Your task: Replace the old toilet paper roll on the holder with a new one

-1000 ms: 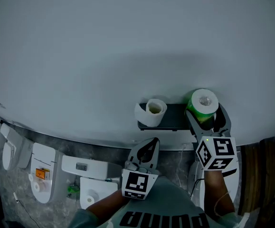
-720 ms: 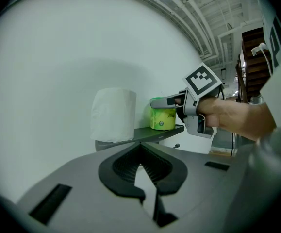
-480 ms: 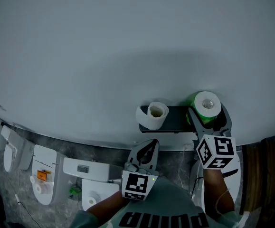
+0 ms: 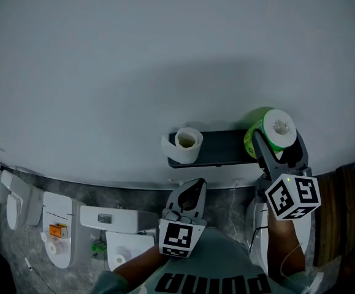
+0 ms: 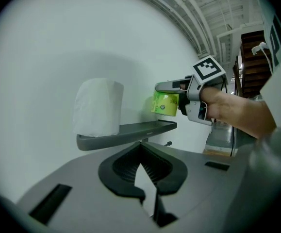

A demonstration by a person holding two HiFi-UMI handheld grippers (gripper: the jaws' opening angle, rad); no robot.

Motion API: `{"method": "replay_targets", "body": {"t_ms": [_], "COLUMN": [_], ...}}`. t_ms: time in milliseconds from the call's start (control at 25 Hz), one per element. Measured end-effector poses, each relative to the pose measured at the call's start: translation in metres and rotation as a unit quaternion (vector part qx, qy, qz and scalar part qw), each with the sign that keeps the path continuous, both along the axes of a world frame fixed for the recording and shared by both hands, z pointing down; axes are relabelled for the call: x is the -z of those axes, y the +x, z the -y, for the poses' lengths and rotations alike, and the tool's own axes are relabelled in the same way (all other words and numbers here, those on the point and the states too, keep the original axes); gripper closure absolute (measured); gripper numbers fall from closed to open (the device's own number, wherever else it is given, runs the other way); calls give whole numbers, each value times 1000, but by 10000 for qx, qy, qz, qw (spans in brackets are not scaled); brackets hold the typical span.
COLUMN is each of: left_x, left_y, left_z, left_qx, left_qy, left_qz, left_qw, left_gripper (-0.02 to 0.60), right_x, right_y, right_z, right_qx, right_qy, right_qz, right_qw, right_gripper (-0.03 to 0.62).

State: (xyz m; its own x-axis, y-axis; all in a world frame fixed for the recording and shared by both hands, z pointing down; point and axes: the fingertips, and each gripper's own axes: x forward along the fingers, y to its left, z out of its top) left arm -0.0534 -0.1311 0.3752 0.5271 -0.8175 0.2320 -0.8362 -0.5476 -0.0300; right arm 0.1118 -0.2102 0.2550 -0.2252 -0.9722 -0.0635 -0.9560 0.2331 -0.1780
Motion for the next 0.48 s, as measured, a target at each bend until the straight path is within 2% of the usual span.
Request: {"method": "replay_targets", "body": {"t_ms": [480], "left_x": [-15], "left_y": [53], "left_z": [-11], "left_qx": [-414], "left_qy": [-147], "left_qz": [135], "left_qw": [9989], "left_gripper": [577], "right_x": [-24], "right_y": [95], "right_z": [-29], "right_qx": [-556], "right_qy": [-184], "right_qz": [1254], "right_qw": [9904], "right_gripper": [146]}}
